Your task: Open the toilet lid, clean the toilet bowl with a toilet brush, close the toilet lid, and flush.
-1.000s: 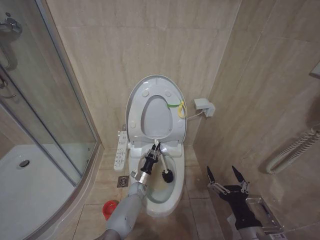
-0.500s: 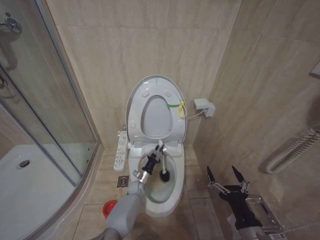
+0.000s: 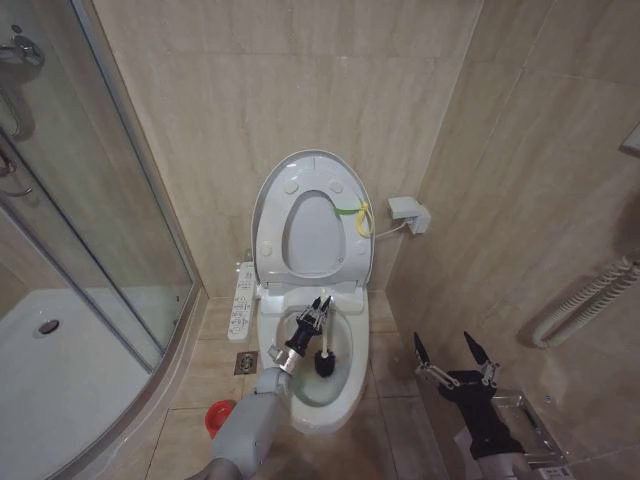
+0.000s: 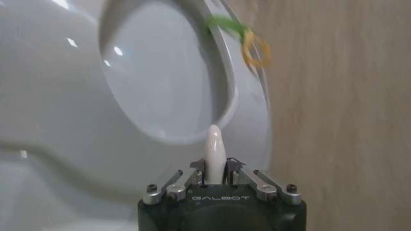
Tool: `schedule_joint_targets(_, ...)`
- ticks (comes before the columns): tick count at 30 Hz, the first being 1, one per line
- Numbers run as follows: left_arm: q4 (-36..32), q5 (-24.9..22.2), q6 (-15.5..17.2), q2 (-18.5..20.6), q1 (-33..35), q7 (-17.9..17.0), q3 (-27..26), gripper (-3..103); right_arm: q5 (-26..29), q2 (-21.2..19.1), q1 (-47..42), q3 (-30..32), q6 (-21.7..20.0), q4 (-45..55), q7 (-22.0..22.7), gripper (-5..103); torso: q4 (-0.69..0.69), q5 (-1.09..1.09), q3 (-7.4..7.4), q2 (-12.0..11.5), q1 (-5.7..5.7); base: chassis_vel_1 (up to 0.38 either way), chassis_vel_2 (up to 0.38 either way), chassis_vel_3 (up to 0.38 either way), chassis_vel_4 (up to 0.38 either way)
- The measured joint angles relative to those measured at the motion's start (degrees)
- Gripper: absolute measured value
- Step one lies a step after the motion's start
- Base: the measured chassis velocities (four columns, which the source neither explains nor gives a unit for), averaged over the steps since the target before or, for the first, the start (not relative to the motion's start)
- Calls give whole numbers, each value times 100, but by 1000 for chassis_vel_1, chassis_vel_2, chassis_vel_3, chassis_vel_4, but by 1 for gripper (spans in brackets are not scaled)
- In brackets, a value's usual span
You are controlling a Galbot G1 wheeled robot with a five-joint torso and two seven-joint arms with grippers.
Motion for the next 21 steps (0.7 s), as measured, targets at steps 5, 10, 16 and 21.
schedule_joint_targets(5,-264,-1159,195,0,-51,-147,266,21,0,0,0,0,0,0,0,100,0,1,0,0,0,0,0,0,0)
schedule_joint_targets(10,10,-509,161,0,20,-100,244,21,0,-1,0,0,0,0,0,100,2,0,0,0,0,0,0,0,0)
schedule_joint_targets(16,58,539,-5,1,101,-103,86,21,0,0,0,0,0,0,0,100,2,0,0,0,0,0,0,0,0)
schedule_joint_targets(21,-368,-1145,198,0,12,-120,379,21,0,0,0,0,0,0,0,100,1,2,0,0,0,0,0,0,0)
